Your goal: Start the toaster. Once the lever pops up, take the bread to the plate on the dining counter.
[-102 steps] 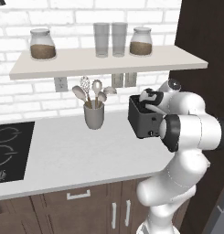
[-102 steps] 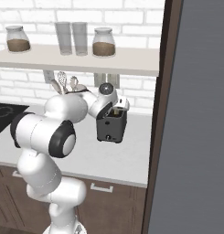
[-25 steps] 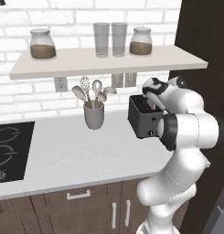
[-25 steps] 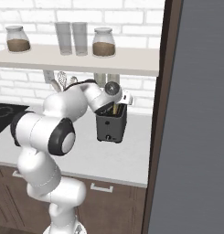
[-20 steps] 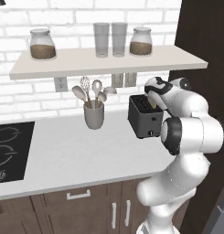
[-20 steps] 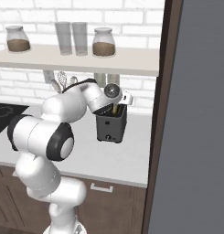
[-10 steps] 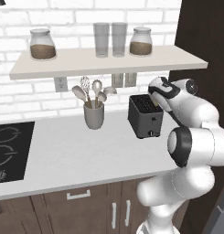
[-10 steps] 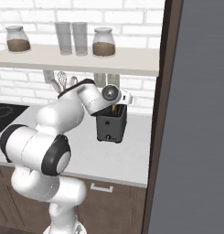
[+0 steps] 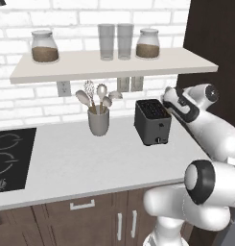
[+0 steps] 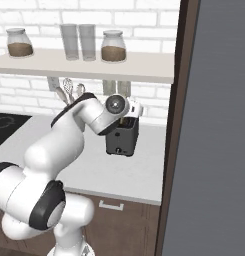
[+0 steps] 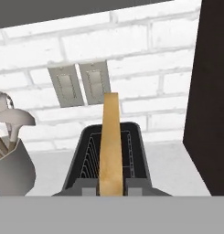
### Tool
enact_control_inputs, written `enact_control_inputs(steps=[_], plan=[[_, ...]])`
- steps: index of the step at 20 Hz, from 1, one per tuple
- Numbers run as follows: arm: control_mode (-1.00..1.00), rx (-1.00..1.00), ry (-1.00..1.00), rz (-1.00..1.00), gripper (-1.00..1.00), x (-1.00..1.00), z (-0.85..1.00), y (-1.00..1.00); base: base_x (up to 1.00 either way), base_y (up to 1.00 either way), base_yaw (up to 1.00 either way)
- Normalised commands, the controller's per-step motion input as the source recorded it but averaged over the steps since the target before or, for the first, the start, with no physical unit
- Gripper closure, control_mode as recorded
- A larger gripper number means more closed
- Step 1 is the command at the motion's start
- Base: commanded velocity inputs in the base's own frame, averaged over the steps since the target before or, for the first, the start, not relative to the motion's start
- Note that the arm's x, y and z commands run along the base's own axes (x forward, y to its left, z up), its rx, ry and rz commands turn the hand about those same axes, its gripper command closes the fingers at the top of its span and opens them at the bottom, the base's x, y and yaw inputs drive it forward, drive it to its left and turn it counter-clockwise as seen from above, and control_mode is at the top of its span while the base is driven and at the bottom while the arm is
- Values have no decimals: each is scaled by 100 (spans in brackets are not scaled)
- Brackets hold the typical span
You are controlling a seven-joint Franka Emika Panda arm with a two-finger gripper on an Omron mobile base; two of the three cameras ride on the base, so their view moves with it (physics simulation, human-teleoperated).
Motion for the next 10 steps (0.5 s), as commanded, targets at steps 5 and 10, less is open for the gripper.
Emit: enact_control_inputs(steps=[5, 10], plan=[[-100, 0, 6, 4, 100, -51, 42, 0, 0, 0, 0], [-100, 0, 14, 6, 100, -66, 21, 0, 0, 0, 0]])
